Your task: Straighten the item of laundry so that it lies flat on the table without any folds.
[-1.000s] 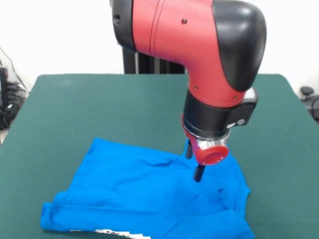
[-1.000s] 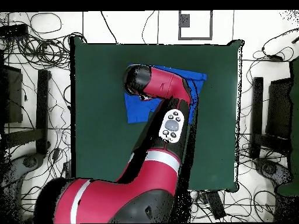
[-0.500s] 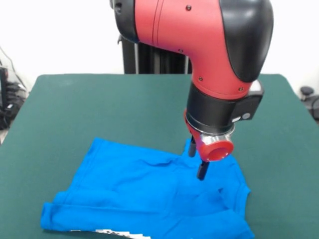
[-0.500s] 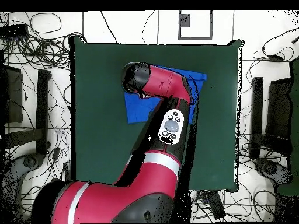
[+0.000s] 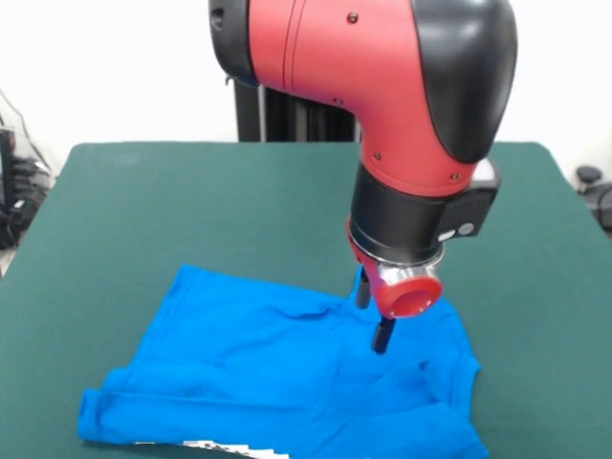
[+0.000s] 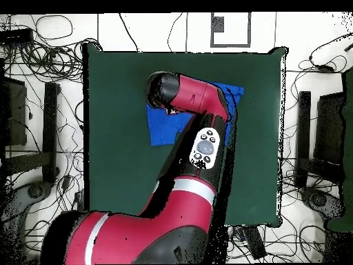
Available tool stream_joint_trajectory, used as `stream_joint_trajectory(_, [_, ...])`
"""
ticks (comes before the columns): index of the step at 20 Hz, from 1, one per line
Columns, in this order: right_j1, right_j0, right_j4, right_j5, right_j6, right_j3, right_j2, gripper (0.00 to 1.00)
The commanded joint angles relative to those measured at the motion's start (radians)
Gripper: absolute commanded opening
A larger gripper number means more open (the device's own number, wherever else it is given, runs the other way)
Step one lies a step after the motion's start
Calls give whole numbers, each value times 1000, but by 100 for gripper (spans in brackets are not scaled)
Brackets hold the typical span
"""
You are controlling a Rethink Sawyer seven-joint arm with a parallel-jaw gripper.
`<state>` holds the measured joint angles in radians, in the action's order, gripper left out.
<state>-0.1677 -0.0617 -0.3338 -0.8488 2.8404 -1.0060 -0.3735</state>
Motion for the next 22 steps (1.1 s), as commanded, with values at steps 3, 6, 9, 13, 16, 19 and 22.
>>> stream_joint_trajectory(3, [151,26,-7,-43,140,117,58,100])
stream_joint_trajectory(6, [159,30,-6,-25,129,127,66,100])
stream_joint_trajectory(9, [161,29,-8,-18,129,140,67,100])
stream_joint_trajectory(13, [174,32,-7,-30,118,174,66,100])
stream_joint_trajectory(16, [174,32,-9,-30,115,175,69,100])
stream_joint_trajectory(19, [167,26,-12,-13,116,150,76,100])
stream_joint_trajectory(22, [157,19,-14,4,117,122,83,100])
